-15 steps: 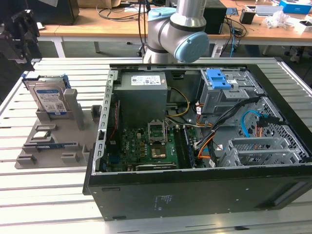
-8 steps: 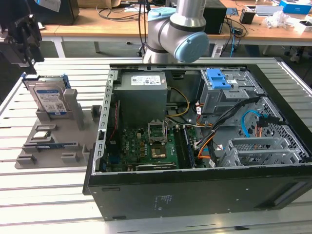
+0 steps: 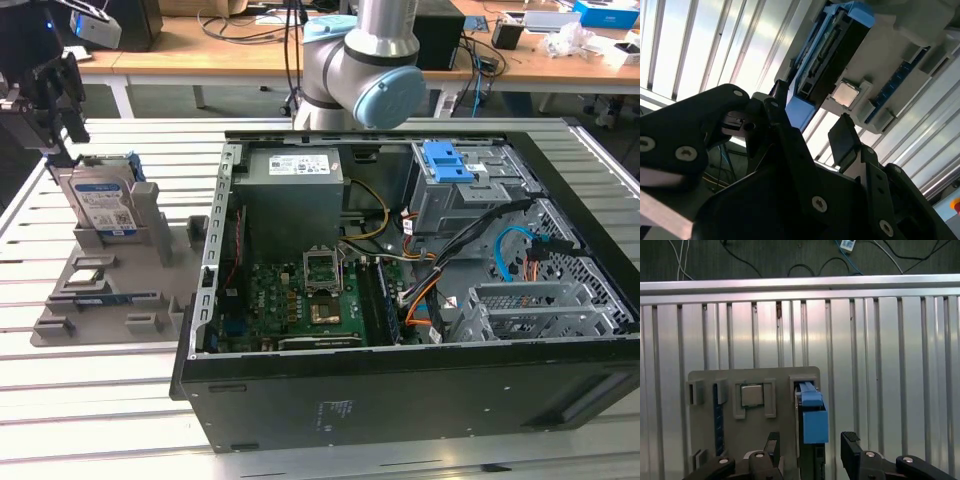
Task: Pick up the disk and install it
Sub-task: 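Pick up the disk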
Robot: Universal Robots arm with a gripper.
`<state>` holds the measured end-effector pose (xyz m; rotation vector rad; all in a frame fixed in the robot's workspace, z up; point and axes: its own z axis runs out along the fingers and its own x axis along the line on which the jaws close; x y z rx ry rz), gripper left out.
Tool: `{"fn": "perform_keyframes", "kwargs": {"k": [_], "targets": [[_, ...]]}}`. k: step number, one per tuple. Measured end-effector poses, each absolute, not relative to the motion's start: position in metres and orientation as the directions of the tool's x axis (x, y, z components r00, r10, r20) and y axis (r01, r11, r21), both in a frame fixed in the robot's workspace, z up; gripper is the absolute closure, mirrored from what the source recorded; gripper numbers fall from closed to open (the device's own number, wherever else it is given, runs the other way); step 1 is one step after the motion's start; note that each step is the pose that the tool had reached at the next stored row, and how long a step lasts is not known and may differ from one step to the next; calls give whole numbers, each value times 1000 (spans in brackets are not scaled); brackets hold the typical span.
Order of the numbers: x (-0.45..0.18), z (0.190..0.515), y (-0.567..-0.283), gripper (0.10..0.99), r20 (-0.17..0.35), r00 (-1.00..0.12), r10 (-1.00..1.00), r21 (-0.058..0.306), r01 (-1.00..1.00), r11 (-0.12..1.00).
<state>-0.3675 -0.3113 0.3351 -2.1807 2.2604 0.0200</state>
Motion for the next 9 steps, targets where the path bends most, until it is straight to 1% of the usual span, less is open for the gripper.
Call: {"fn": "perform_keyframes", "kwargs": {"k": [9], "targets": [[-369,314,-311,486,-9,-28,-1000,9,-1000,28]]}}
